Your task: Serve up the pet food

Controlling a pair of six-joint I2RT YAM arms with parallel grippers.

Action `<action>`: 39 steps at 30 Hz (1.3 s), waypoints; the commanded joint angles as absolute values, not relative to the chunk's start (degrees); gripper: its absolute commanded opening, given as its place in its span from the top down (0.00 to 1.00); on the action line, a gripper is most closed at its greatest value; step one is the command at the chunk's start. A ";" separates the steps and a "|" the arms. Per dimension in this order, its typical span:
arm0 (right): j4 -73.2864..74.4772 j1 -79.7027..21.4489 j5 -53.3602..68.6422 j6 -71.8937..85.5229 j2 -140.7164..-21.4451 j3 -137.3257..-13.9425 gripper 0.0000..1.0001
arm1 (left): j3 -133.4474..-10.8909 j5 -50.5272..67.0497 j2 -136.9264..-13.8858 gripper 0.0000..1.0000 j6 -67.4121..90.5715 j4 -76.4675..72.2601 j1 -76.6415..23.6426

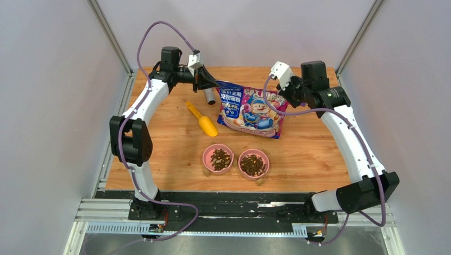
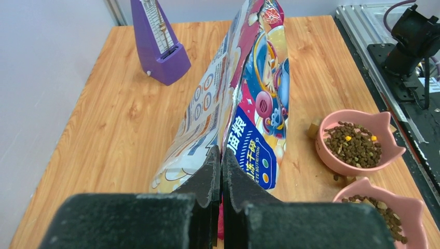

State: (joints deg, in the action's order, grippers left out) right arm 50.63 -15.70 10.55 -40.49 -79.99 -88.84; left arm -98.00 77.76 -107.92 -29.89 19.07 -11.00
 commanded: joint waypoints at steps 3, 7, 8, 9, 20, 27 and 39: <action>53.73 -7.09 -1.63 -40.87 -74.37 -86.97 1.00 | -99.84 74.81 -107.03 1.00 -29.60 20.57 -6.15; 53.46 -4.29 1.43 -41.21 -73.66 -86.91 1.00 | -99.53 76.16 -107.04 1.00 -28.06 19.40 -6.17; 53.44 -3.84 2.08 -41.10 -73.70 -87.03 1.00 | -99.22 76.68 -106.98 1.00 -27.10 18.93 -6.16; 53.37 -3.56 2.89 -40.99 -73.60 -87.22 1.00 | -99.00 76.88 -106.97 1.00 -26.56 17.81 -6.15; 51.82 -2.90 18.01 -30.16 -75.73 -95.17 0.58 | -96.70 79.36 -106.74 0.51 -12.98 4.94 -6.15; 46.84 -7.13 35.91 -24.99 -78.09 -97.03 0.24 | -94.34 82.58 -106.93 0.44 -8.15 -1.38 -6.64; 38.45 -23.73 32.86 -26.34 -99.24 -110.31 0.18 | -87.97 87.12 -113.00 0.54 38.88 -60.79 -8.61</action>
State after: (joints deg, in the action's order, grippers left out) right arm 42.48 -21.96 32.60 -26.17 -93.47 -102.98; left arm -87.39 84.79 -110.89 21.87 -38.72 -8.21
